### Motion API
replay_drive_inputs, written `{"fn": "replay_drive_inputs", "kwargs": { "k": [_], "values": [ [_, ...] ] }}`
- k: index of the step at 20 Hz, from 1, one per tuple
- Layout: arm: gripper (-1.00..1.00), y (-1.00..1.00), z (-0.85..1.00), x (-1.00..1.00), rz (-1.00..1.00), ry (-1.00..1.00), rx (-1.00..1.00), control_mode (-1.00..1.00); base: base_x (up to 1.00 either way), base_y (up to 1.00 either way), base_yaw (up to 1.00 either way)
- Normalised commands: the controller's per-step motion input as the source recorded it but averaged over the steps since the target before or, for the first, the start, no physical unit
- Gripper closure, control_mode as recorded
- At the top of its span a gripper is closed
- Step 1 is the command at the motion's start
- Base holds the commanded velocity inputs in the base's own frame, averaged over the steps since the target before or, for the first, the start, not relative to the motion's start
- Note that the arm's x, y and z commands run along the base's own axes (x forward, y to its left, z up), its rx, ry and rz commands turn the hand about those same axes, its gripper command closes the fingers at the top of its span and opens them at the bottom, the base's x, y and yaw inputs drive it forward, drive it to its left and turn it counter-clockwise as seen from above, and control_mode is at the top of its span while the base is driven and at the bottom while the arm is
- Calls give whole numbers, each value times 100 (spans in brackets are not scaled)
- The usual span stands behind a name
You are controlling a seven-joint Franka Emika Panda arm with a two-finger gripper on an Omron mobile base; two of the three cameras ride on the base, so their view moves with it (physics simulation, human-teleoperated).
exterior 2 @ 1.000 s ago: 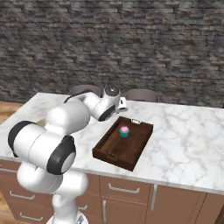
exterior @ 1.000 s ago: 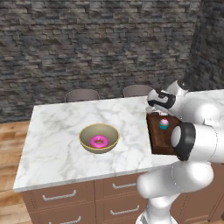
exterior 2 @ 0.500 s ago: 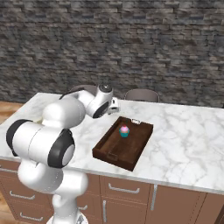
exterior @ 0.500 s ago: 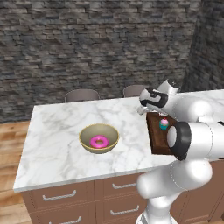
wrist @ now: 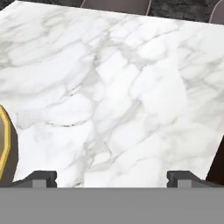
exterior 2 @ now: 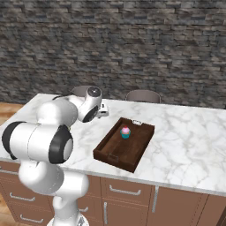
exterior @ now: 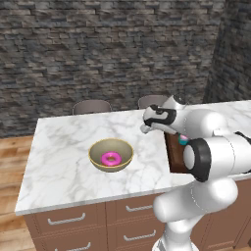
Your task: Place the bowl with donut and the cupcake onto the tray.
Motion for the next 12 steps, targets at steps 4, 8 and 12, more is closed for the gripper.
{"fn": "replay_drive_inputs", "kwargs": {
  "k": [4,8,12],
  "values": [
    [-100,54,-24,0,0,0,4,-100,0,0,0],
    [-100,55,-23,-1,0,1,6,-100,0,0,0],
    [-100,51,-27,0,0,2,6,-100,0,0,0]
  ]
}}
